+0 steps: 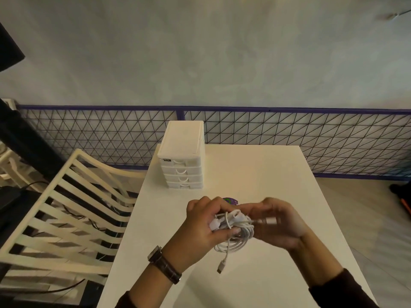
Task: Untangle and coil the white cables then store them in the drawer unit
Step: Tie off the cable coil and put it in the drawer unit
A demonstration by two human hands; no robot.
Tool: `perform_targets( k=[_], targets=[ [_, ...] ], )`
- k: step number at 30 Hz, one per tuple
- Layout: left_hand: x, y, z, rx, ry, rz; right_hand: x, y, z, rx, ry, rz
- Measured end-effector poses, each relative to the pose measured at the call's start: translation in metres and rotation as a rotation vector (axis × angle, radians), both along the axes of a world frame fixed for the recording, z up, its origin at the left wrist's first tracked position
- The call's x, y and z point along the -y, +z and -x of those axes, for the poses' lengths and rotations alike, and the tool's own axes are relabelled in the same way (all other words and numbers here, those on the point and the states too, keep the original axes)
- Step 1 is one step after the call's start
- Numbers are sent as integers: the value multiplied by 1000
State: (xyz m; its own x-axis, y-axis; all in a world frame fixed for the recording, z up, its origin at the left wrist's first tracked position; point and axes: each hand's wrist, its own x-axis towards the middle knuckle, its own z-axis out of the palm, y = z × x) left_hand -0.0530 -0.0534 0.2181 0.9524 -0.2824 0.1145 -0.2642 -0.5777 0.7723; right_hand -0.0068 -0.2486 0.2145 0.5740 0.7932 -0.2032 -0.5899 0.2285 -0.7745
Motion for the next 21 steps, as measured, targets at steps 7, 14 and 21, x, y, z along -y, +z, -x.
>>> perform_targets(
  k=[7,14,21],
  targets=[
    [5,11,-1,-44,-22,-124,-25,5,-6,-67,-109,385],
    [8,12,-8,-207,83,-68,-37,3,-8,-22,-398,335],
    [20,-14,-4,-397,30,-162,-33,38,-14,414,-597,315]
  ],
)
